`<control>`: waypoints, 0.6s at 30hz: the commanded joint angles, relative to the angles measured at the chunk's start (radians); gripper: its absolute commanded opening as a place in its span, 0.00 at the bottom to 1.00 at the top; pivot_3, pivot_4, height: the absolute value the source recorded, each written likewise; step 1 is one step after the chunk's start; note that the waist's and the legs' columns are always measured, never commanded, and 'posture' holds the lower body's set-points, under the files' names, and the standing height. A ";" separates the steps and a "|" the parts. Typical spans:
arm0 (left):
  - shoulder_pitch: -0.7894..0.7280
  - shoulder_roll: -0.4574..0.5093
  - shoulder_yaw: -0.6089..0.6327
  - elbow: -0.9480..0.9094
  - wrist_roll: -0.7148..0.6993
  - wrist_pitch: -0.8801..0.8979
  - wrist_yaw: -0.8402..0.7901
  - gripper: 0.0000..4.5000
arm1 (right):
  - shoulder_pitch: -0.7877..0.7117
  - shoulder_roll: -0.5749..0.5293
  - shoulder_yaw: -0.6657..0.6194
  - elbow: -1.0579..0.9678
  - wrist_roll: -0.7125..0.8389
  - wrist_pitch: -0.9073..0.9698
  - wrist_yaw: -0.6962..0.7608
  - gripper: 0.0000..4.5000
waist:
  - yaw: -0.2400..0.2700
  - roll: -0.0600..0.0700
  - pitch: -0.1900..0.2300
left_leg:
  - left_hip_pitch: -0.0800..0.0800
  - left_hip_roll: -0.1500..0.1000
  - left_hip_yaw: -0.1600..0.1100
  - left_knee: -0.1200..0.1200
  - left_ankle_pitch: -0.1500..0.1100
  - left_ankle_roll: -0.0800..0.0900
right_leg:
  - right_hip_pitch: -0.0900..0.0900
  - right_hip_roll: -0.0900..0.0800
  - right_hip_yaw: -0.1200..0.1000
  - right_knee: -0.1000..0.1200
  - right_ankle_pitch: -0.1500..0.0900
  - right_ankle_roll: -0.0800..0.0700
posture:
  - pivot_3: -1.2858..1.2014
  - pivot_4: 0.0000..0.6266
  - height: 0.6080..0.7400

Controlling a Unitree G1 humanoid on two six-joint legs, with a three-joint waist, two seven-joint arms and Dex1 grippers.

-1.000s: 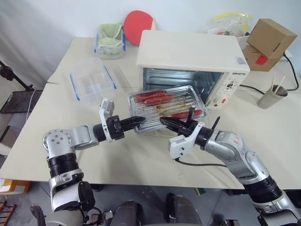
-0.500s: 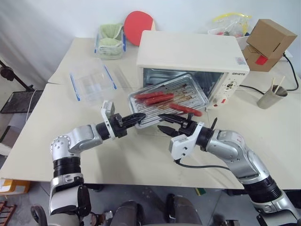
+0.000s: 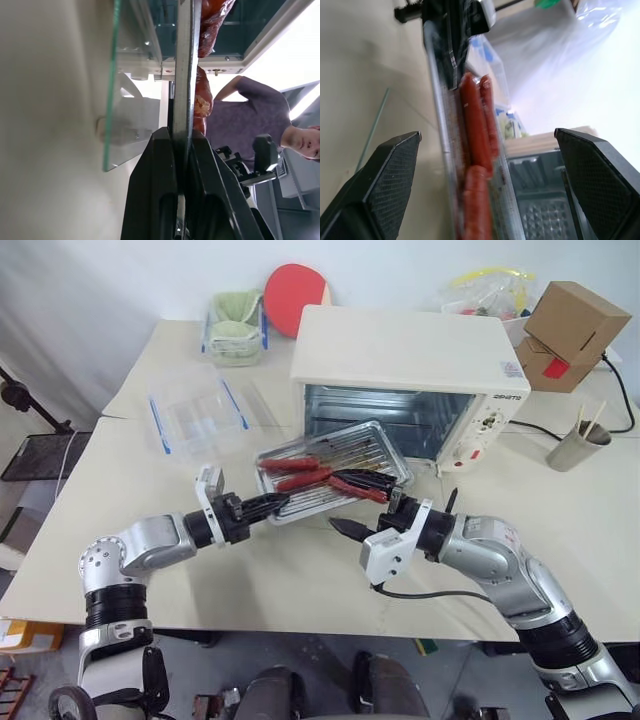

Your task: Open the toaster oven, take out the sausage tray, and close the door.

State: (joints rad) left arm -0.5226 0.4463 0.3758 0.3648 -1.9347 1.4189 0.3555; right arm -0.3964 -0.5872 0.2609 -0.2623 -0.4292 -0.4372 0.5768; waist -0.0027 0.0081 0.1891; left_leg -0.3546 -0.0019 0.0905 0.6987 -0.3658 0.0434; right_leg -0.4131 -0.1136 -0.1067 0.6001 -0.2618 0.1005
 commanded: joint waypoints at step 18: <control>0.405 0.134 0.221 -0.236 -0.038 -0.028 -0.276 0.02 | 0.338 -0.251 -0.388 0.088 0.841 0.159 0.363 0.99 | 0.000 0.000 0.000 | 0.001 0.003 0.001 -0.001 -0.001 -0.001 | 0.002 -0.003 0.002 -0.005 0.000 -0.001 | 0.52 0.24 1.00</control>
State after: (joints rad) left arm -0.1604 0.5931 0.5444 0.2094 -1.9371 1.4191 0.1166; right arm -0.0606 -0.8165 -0.0570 -0.2272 0.3403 -0.3276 0.9157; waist -0.0028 0.0078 0.1891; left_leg -0.3536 0.0013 0.0911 0.6975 -0.3665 0.0424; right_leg -0.4109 -0.1181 -0.1045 0.5949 -0.2620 0.0999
